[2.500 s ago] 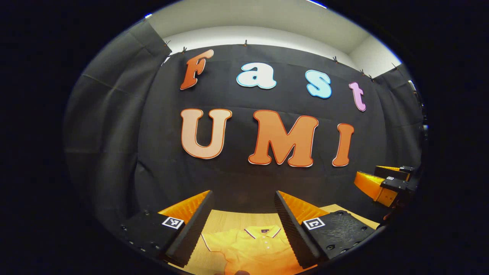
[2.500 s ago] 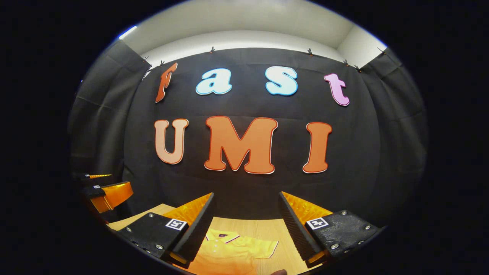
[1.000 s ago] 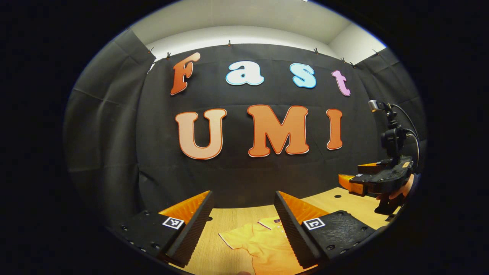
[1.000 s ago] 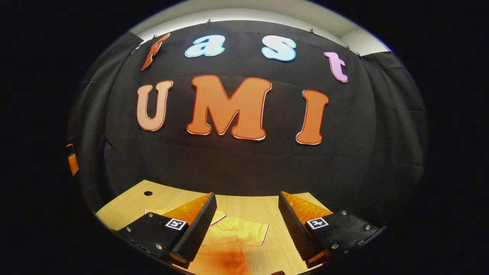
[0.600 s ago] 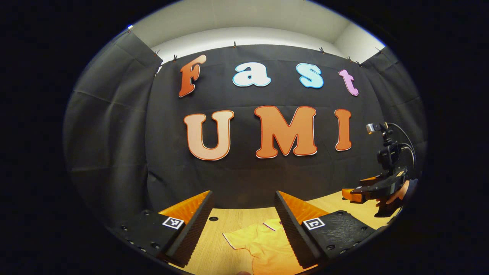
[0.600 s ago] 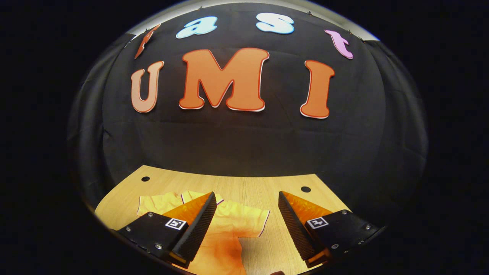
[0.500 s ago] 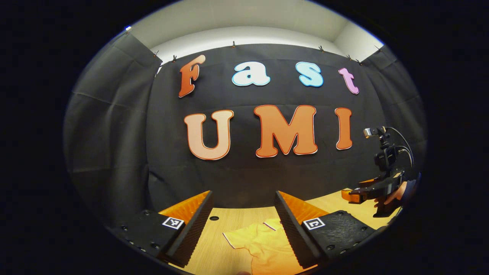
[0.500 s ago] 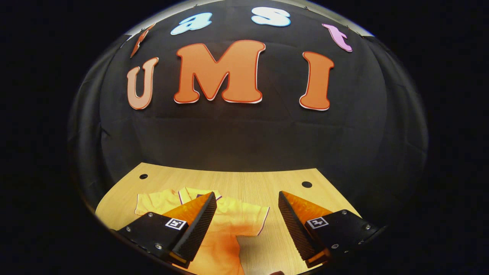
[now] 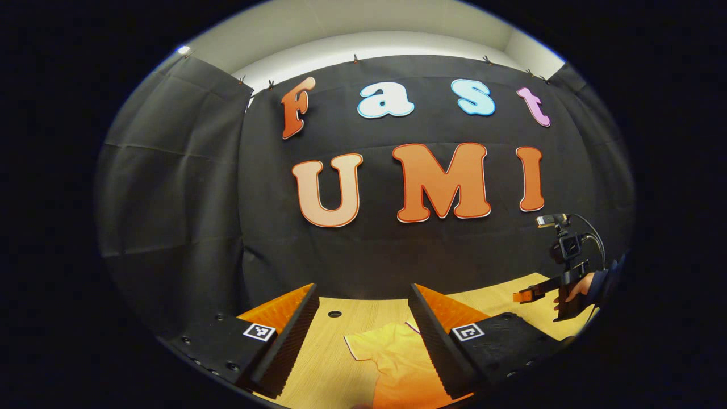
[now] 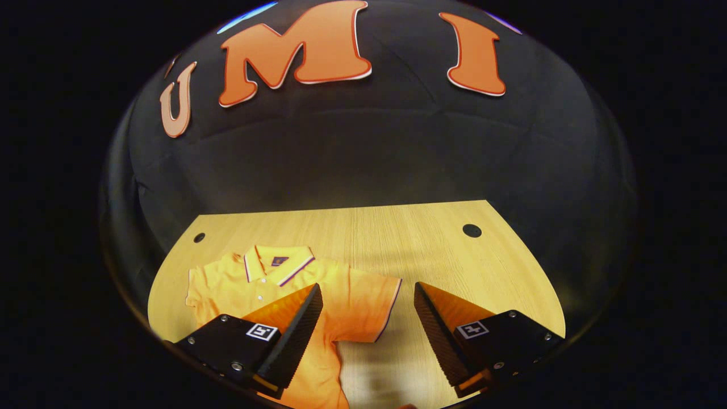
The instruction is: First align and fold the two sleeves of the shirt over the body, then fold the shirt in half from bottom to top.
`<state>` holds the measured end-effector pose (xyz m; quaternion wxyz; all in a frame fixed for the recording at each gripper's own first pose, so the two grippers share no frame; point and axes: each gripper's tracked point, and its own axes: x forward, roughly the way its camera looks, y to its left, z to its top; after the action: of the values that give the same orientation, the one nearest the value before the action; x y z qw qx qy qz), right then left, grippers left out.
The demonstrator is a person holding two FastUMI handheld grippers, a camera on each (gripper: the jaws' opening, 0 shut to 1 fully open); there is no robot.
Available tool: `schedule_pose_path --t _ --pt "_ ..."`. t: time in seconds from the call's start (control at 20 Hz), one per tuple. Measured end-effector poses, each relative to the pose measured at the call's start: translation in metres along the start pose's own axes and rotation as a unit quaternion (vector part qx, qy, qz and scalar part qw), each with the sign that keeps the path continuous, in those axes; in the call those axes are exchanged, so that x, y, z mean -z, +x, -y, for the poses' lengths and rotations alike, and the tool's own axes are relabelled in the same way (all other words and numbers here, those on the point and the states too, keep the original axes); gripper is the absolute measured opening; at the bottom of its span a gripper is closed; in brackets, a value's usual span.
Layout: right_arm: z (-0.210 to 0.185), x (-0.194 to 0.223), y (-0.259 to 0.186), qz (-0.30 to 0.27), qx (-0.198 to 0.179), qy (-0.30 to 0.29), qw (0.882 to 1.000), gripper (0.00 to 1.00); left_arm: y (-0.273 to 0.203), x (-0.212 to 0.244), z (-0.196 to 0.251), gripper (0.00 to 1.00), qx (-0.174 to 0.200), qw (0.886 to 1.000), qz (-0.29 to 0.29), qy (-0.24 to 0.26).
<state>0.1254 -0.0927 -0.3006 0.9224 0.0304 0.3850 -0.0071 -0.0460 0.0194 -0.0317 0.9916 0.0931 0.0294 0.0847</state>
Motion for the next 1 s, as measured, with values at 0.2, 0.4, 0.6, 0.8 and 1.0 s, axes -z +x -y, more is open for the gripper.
schedule_pose_path --t 0.2,0.4,0.6,0.8,1.0 --pt "0.007 0.016 0.033 -0.05 -0.008 -0.022 0.999 0.96 -0.004 0.002 0.007 0.97 -0.013 1.0 -0.008 0.008" --pt "0.012 0.036 0.064 -0.121 -0.021 -0.016 0.992 0.92 -0.006 0.014 0.015 0.96 -0.025 0.999 -0.029 0.008" --pt "0.015 0.055 0.09 -0.182 -0.025 -0.009 0.983 0.9 -0.007 0.03 0.014 0.97 -0.043 0.998 -0.052 0.004" --pt "0.017 0.067 0.102 -0.225 -0.027 -0.012 0.974 0.89 -0.006 0.036 0.012 0.97 -0.053 0.996 -0.066 0.007" --pt "0.019 0.08 0.111 -0.271 -0.019 -0.023 0.962 0.89 -0.004 0.036 0.01 0.97 -0.06 0.995 -0.074 0.009"
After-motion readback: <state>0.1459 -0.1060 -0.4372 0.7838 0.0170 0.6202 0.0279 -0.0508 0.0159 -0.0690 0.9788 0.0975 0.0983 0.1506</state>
